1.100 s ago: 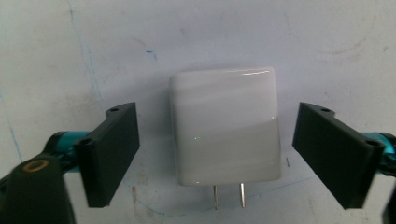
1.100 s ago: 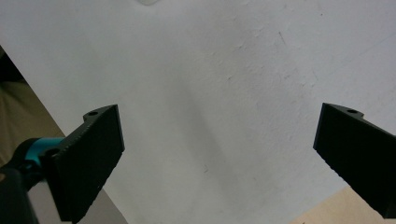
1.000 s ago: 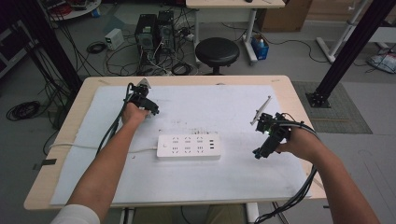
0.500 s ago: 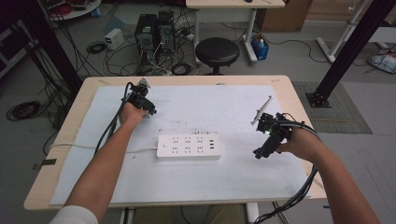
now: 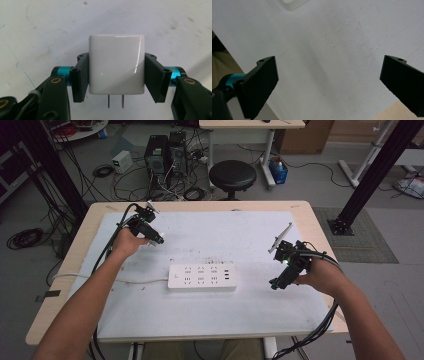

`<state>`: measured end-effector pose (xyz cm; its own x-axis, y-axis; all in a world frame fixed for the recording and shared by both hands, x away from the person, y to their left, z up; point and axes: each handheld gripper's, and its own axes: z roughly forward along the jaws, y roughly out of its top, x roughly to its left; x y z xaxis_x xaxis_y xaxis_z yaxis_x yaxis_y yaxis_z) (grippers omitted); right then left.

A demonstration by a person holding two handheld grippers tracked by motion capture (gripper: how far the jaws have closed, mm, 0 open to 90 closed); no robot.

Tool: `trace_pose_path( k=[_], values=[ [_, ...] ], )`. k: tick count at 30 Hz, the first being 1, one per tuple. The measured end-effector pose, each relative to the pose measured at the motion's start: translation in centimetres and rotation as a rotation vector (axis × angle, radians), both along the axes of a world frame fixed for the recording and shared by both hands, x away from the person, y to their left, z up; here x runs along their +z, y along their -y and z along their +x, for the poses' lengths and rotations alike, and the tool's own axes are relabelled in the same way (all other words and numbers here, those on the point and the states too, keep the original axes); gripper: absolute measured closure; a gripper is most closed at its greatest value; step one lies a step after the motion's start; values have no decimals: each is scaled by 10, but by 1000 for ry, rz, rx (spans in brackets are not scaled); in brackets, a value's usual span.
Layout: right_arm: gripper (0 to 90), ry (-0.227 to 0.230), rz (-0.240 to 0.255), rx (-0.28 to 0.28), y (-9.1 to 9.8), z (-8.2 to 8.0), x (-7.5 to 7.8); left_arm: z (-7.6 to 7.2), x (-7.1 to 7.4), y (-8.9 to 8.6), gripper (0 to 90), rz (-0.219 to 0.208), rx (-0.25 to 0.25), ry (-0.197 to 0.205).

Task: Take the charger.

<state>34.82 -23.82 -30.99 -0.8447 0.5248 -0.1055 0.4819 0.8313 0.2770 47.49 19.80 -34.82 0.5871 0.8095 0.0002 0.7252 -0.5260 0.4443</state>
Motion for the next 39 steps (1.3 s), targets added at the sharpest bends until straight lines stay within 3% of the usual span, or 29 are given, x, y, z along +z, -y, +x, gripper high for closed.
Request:
trace_pose_path(
  k=[1,3,4,5,7,8,9,12,19,25,39],
  values=[
    [11,0,0,0,0,0,0,0,0,0,424,0,0,0],
    [11,2,4,6,-2,-3,1,-16,12,-2,424,-20,-87,11],
    [11,2,4,6,-2,-3,1,-16,12,-2,424,-20,-87,11],
    [11,2,0,9,-3,-5,1,-21,16,-2,424,-26,-119,16],
    [11,10,2,21,-4,-8,1,-31,22,-4,424,-33,-185,26],
    [11,11,6,21,-5,-9,1,-41,28,-4,424,-33,-252,38],
    [11,11,6,21,-5,-9,1,-41,28,-4,424,-33,-252,38],
    [11,13,14,27,-5,-12,0,-56,34,-4,424,-30,-352,45],
    [11,27,22,42,-6,-18,0,-85,43,3,425,-40,-491,68],
    [11,37,34,29,-1,-21,2,-101,50,6,425,-53,-565,86],
    [11,38,35,34,-9,-17,1,-130,69,9,424,-20,-629,108]
  ],
)
